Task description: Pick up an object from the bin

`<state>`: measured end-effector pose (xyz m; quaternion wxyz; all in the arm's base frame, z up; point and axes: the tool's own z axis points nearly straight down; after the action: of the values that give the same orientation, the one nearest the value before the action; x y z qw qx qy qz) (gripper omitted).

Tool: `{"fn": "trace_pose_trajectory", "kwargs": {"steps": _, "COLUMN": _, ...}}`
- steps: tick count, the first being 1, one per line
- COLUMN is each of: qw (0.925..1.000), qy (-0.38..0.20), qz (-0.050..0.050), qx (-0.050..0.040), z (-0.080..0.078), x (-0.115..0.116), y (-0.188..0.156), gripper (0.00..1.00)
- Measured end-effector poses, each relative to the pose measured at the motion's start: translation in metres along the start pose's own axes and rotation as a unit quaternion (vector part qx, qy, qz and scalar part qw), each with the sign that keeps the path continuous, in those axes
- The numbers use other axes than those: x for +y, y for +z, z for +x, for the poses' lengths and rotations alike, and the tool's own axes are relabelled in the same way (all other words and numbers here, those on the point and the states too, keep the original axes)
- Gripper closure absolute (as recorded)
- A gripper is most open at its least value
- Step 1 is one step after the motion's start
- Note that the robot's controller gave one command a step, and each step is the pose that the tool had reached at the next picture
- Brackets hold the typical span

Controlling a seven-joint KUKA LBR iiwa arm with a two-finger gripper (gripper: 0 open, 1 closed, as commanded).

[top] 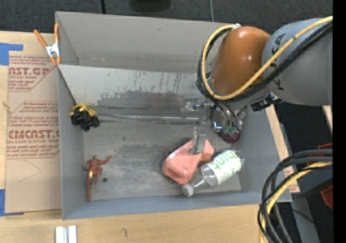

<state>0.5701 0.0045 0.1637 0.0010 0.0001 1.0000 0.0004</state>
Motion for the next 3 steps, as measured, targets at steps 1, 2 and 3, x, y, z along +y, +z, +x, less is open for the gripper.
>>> {"fn": "trace_pose_trajectory", "kwargs": {"steps": 1, "qw": 1.0000, "qy": 0.000, "qz": 0.000, "qx": 0.0000, "z": 0.000, "x": 0.000, "y": 0.000, "gripper": 0.00}}
{"fn": "trace_pose_trajectory", "kwargs": {"steps": 2, "qw": 0.9988, "qy": -0.048, "qz": 0.000, "qx": -0.0011, "z": 0.014, "x": -0.007, "y": 0.043, "gripper": 0.00}}
{"fn": "trace_pose_trajectory", "kwargs": {"steps": 3, "qw": 0.9997, "qy": -0.014, "qz": -0.003, "qx": 0.0169, "z": 0.017, "x": -0.015, "y": 0.078, "gripper": 1.00}}
